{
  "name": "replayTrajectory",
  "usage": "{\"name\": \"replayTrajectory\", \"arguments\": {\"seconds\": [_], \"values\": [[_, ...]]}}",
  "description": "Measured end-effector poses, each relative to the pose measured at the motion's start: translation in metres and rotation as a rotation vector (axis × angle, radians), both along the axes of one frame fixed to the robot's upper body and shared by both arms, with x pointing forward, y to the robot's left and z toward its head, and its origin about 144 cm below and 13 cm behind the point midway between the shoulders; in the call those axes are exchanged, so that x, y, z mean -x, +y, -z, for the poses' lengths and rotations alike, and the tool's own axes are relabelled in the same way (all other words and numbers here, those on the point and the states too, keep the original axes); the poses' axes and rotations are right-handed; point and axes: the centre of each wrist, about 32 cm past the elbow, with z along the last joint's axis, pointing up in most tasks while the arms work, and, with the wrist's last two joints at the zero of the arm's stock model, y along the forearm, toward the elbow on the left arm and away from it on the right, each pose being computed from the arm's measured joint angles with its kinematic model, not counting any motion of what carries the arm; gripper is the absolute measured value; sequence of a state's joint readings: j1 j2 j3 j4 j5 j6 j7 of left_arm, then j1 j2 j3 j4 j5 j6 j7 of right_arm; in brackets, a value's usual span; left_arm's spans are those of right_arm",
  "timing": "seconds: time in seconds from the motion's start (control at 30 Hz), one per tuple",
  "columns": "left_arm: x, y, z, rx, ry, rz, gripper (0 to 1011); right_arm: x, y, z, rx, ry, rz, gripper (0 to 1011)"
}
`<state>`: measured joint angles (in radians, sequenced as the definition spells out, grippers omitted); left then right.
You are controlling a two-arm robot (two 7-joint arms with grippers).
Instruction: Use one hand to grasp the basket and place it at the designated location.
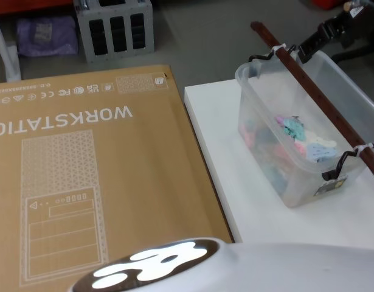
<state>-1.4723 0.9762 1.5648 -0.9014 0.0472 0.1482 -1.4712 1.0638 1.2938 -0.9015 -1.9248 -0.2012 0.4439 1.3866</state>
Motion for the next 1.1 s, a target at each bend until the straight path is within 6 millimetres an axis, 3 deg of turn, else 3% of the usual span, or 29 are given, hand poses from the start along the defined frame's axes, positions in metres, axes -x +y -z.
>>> {"name": "replayTrajectory", "arguments": {"seconds": [0.6,1.1], "values": [[0.000,0.000,0.000,0.000,0.000,0.000,0,0.004,-0.004,0.005,-0.001,-0.031,0.034,1000],[0.000,0.000,0.000,0.000,0.000,0.000,0,-0.015,-0.018,0.039,-0.045,0.046,0.041,1000]]}}
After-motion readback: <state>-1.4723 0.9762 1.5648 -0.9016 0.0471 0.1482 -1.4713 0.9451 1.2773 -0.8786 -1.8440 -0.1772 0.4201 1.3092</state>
